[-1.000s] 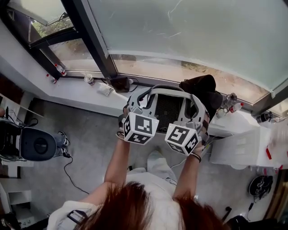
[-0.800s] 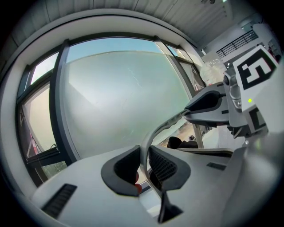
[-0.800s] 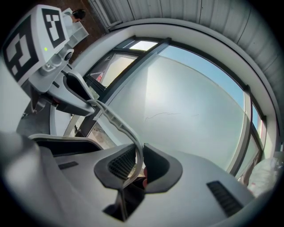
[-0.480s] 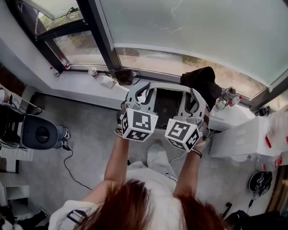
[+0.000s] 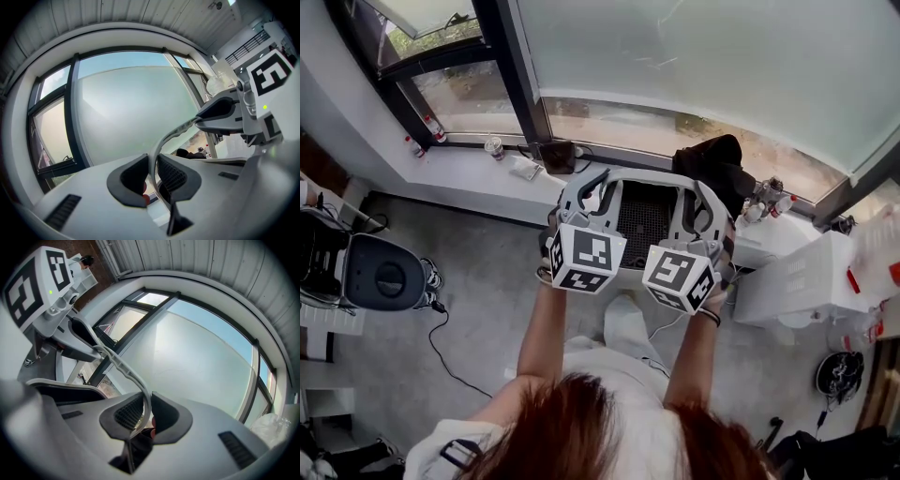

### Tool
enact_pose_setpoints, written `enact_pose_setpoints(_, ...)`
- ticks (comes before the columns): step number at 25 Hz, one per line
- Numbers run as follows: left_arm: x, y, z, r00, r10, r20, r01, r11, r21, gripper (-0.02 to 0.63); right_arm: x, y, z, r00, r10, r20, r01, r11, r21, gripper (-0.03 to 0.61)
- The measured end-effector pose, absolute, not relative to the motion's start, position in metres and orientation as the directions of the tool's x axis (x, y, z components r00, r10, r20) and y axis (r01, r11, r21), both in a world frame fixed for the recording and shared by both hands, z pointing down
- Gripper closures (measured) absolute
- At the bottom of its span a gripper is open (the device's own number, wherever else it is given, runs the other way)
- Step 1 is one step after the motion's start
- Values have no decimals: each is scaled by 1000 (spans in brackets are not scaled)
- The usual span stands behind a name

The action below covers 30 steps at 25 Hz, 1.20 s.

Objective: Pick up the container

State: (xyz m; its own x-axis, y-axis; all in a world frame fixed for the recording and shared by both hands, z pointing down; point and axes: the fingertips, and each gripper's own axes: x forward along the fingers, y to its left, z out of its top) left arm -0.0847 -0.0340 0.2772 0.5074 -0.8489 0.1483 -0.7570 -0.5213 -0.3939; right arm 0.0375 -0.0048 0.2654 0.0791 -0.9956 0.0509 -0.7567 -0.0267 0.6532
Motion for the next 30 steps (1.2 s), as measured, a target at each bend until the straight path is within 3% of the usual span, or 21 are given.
enact_pose_setpoints(30, -88, 41, 237, 553, -832, 36, -753, -518, -405, 540, 35, 74, 227, 94, -995, -44, -767, -101, 634, 508)
